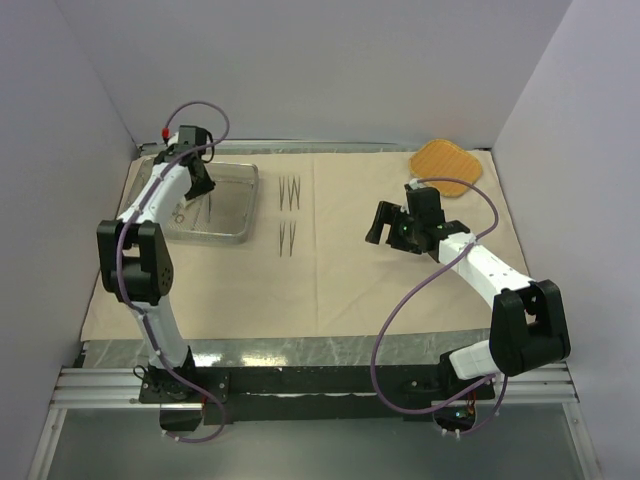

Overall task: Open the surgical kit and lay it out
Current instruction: Pick up the medical item from the container.

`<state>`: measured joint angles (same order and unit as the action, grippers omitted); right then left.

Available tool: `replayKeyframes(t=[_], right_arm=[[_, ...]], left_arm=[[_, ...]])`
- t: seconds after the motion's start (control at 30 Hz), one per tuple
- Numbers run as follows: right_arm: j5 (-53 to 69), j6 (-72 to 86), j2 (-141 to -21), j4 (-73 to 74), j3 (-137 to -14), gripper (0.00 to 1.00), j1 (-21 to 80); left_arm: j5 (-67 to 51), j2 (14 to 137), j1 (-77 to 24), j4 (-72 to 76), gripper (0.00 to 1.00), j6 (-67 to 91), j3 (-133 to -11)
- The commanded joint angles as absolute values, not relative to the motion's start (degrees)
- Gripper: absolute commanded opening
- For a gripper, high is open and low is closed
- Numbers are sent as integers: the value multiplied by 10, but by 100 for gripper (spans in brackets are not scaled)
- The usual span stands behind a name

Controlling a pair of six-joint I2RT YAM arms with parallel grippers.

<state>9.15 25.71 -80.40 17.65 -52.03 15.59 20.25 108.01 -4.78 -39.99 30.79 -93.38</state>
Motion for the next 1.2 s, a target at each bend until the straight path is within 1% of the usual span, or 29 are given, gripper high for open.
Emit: replayKeyframes(t=[0.0,0.13,0.37,0.63,0.73,0.77,0.83,0.87,1.03,1.07,1.17], right_arm=[[93,259,-795,156,-516,100,155],[94,258,-796,158,-515,100,156],[91,260,-797,163,-518,100,156],[86,266,-795,163,-515,100,156],[85,268,-796,163,-515,100,156],[85,268,-797,162,-515,100,155],[86,270,-796,161,-516,100,156],[86,270,-798,160,-516,100,156],[87,272,-797,158,-519,100,155],[87,271,-797,157,-519,100,155],[89,270,-795,156,-522,100,155]], left_arm=[[171,1142,-24,-370,35,287,-982],[132,1186,-9,-353,36,281,-1028],[119,1275,-3,-358,38,277,-1096],[100,1317,-2,-359,37,272,-1107],[114,1322,-2,-359,34,272,-1106],[117,1322,-2,-359,30,271,-1103],[123,1322,-2,-360,27,269,-1103],[121,1319,-2,-359,22,268,-1101],[101,1303,-2,-359,11,271,-1092],[98,1292,-3,-360,8,272,-1091],[75,1260,-2,-361,6,280,-1079]])
